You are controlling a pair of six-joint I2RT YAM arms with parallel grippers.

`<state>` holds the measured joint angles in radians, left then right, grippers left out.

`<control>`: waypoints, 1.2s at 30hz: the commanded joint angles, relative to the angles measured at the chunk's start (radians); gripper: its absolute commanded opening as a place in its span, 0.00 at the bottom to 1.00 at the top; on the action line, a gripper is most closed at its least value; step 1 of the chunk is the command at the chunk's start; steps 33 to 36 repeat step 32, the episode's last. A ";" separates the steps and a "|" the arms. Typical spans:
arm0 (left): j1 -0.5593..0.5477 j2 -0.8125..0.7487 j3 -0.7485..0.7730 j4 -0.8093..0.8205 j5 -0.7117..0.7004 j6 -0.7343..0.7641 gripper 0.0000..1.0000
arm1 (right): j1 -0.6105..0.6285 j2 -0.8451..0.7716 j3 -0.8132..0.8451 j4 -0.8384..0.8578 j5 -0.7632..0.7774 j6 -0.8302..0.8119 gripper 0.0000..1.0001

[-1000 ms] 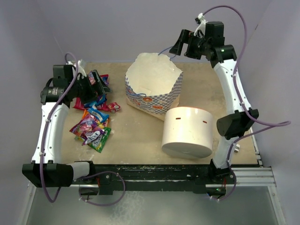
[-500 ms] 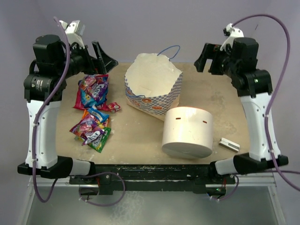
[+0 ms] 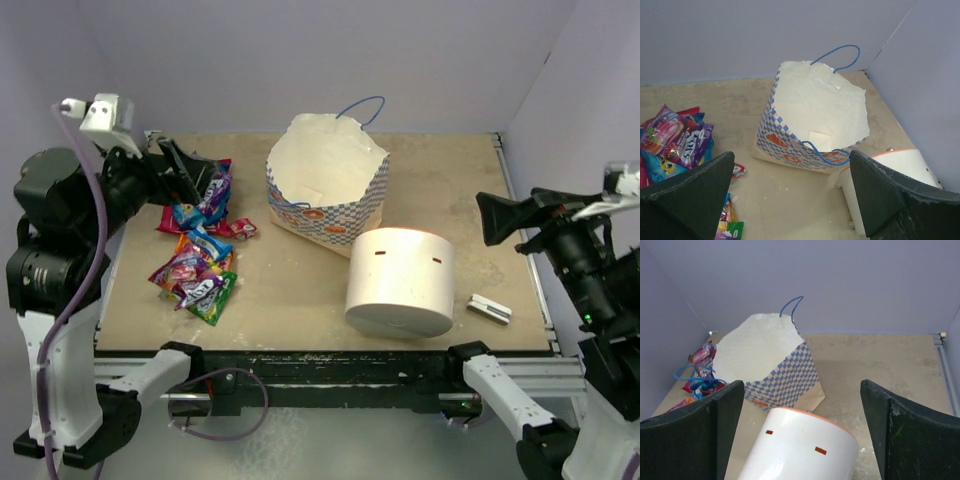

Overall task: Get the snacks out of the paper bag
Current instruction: Reset both arms

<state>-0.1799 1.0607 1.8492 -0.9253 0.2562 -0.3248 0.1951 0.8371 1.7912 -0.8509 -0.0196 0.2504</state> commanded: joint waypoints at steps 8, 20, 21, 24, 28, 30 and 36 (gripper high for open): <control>-0.002 -0.095 0.002 0.061 -0.190 -0.006 0.99 | -0.003 0.017 0.034 0.008 0.098 0.015 1.00; -0.003 -0.092 -0.001 0.043 -0.185 -0.002 0.99 | -0.003 0.051 0.030 0.022 0.091 0.018 1.00; -0.003 -0.091 -0.002 0.041 -0.185 -0.002 0.99 | -0.003 0.051 0.030 0.025 0.095 0.021 1.00; -0.003 -0.090 -0.003 0.040 -0.181 0.000 0.99 | -0.003 0.046 0.025 0.024 0.124 0.029 1.00; -0.004 -0.087 -0.003 0.042 -0.168 0.000 0.99 | -0.003 0.043 0.024 0.023 0.154 0.032 1.00; -0.003 -0.086 -0.005 0.040 -0.165 -0.004 0.99 | -0.003 0.031 0.015 0.028 0.165 0.019 0.99; -0.003 -0.088 -0.009 0.040 -0.161 -0.008 0.99 | -0.003 0.037 0.029 0.024 0.209 0.020 0.99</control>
